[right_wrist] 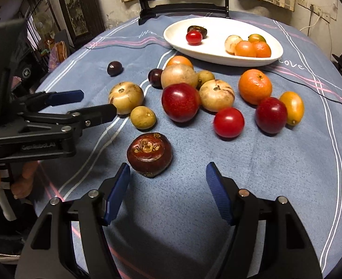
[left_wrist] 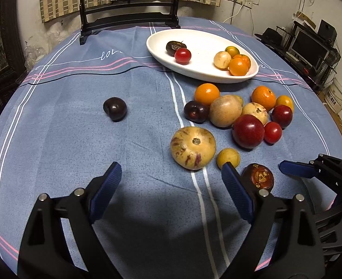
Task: Organize fruits
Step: 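Grasp the dark red wrinkled fruit with the right gripper while the left gripper grasps the pale striped fruit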
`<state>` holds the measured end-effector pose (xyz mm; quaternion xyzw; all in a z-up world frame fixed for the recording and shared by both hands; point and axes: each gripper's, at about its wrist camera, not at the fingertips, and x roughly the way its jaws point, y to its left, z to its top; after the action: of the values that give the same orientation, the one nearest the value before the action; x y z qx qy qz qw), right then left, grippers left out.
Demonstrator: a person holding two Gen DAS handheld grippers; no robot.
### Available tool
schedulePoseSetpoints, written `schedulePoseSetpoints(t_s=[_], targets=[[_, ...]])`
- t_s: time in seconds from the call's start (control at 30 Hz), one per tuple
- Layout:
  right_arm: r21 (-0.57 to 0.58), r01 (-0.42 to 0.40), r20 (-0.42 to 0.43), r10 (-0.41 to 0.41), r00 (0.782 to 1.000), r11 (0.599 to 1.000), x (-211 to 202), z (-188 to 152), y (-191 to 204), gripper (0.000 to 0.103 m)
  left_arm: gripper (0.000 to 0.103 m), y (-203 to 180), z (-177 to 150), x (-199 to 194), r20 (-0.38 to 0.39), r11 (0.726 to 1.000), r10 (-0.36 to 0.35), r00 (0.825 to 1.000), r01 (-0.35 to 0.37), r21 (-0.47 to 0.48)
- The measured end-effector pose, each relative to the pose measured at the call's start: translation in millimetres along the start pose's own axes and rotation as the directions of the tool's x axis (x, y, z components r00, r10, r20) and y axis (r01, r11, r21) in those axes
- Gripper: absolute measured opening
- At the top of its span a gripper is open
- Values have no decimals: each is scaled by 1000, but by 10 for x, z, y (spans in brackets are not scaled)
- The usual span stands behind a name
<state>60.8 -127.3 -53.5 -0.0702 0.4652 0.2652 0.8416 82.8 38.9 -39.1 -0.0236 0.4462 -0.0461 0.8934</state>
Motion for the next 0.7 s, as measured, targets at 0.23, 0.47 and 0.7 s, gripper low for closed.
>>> schedulePoseSetpoints(t_s=[0.23, 0.47, 0.7], targets=[[-22, 26, 14, -26, 1000, 999, 71, 70, 80, 69, 90, 49, -11, -7, -4, 1000, 5, 1000, -5, -9], [-73, 19, 23, -17, 1000, 997, 93, 65, 208, 43, 90, 55, -25, 21, -15, 1000, 9, 1000, -9, -6], [-38, -28, 38, 30, 999, 999, 13, -11, 70, 43, 90, 66, -7, 158, -36, 997, 73, 997, -73, 24]])
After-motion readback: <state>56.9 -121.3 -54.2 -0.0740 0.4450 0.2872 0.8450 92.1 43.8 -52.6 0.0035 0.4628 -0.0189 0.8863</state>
